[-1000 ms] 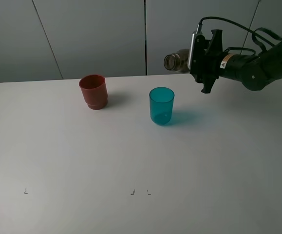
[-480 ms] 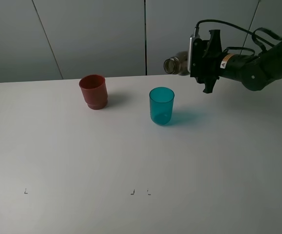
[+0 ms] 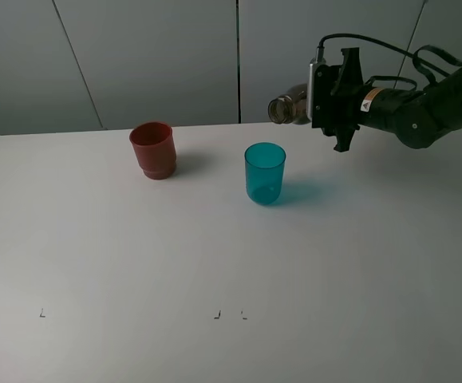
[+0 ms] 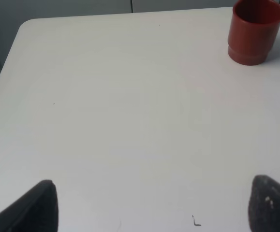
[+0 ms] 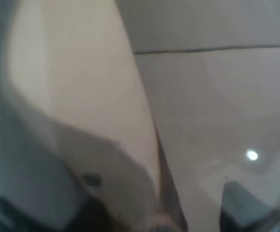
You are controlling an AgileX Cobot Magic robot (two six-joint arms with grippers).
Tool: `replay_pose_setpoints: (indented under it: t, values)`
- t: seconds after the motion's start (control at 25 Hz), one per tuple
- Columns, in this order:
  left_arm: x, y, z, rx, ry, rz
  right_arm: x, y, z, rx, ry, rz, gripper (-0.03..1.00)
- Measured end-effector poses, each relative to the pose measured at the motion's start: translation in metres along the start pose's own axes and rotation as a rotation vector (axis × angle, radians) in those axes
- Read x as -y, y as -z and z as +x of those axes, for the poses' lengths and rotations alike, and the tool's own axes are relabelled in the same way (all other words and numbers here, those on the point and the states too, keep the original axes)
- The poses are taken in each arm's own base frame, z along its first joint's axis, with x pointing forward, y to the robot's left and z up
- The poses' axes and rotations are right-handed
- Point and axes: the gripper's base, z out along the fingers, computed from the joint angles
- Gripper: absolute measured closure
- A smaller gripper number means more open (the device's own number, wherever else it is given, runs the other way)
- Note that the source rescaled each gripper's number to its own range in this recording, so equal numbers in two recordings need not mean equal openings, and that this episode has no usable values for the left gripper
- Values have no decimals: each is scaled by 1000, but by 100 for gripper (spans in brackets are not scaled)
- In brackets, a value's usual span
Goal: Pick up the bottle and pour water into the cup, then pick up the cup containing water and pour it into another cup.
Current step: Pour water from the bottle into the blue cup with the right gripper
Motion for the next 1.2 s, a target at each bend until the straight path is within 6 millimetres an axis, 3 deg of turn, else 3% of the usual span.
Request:
replay_pose_setpoints:
  t: [1.2]
  values:
    - [0,0,0,0,0,0,1,0,-3,32,145,8,97]
